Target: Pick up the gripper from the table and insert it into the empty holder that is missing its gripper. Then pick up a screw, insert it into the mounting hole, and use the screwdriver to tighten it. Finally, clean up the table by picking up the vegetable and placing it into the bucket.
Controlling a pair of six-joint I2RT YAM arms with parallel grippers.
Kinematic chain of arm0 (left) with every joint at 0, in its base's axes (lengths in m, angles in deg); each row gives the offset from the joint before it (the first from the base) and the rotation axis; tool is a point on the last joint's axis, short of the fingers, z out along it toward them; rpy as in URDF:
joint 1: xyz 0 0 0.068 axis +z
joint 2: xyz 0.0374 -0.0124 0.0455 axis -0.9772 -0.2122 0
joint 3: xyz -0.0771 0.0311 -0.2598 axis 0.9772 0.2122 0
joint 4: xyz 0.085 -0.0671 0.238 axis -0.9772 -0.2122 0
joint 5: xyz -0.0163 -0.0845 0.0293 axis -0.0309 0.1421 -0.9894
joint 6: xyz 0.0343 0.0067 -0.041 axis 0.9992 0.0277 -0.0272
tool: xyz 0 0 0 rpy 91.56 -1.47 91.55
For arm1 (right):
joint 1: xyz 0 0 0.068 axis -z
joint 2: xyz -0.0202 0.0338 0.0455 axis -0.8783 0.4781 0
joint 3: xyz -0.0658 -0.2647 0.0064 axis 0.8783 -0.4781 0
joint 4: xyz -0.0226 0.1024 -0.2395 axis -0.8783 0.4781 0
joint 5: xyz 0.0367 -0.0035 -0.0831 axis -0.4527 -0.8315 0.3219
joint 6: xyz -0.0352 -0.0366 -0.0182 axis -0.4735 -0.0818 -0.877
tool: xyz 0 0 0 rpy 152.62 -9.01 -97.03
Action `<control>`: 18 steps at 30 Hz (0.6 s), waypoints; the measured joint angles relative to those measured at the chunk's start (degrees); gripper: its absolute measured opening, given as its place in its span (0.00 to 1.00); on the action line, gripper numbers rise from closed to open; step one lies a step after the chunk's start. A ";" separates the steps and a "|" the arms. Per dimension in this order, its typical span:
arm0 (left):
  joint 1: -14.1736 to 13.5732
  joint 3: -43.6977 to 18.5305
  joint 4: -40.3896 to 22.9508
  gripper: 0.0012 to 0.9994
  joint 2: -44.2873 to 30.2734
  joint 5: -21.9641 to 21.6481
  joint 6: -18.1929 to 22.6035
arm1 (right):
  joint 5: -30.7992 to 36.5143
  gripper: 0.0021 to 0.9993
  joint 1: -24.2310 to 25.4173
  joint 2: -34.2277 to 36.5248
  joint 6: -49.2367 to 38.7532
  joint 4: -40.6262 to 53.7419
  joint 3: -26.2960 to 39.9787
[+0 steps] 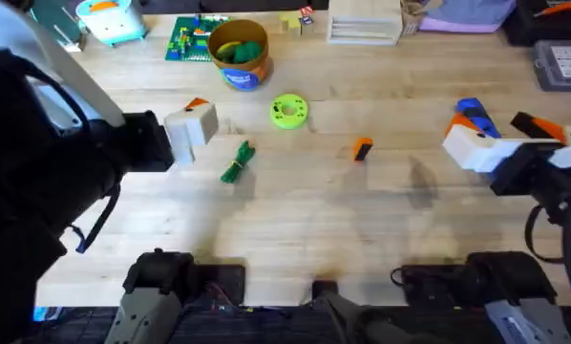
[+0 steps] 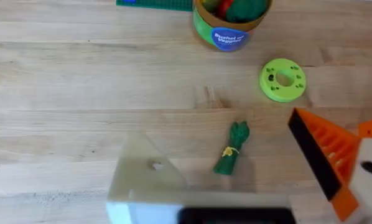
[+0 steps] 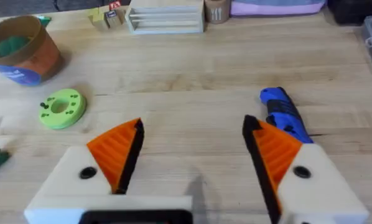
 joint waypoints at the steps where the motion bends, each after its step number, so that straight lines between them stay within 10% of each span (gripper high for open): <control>1: 0.00 0.00 0.00 0.99 0.00 0.32 0.00 | 0.00 0.99 0.00 -0.02 0.00 0.00 0.00; 12: -0.02 0.00 -5.34 0.99 0.00 3.93 0.00 | 0.00 0.99 0.00 0.00 0.00 0.00 0.00; 18: 0.00 7.56 15.04 0.99 0.54 7.85 0.01 | 0.00 0.99 0.00 0.00 0.00 0.00 0.00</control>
